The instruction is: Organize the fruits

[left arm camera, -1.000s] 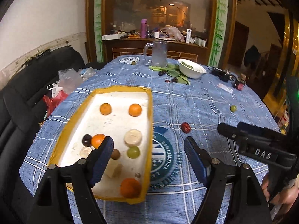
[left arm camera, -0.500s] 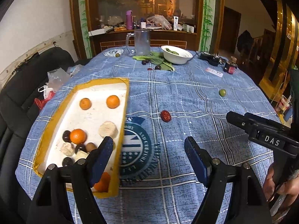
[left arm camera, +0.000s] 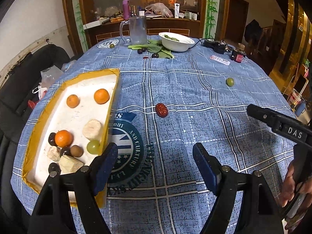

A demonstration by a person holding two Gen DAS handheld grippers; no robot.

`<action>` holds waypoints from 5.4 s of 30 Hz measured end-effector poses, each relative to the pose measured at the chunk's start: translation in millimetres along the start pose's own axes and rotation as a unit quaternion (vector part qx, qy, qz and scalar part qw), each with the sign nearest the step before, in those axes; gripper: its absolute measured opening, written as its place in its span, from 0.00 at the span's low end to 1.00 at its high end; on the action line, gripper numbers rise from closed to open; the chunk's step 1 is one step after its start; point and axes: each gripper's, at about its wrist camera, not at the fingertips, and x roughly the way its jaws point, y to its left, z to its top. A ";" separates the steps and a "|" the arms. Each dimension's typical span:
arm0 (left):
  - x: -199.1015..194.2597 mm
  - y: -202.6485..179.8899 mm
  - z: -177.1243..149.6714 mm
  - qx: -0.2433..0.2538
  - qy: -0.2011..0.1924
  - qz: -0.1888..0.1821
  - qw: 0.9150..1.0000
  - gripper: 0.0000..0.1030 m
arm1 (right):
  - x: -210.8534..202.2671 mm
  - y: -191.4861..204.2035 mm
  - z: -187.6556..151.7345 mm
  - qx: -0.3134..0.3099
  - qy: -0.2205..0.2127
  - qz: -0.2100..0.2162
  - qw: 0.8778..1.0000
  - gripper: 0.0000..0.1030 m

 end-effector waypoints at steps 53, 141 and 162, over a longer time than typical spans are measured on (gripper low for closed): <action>18.8 61.7 42.6 -0.094 -0.041 -0.072 0.992 0.22 | 52.3 -39.4 99.3 0.065 0.012 0.076 0.995 0.23; -98.6 146.4 -56.3 -0.200 -0.171 0.130 0.956 1.00 | 4.6 246.8 -66.0 -0.215 -0.008 0.058 0.975 0.83; -71.4 168.8 -63.4 -0.228 -0.112 0.116 0.960 1.00 | 30.7 275.7 -66.4 -0.253 0.012 0.030 0.967 0.84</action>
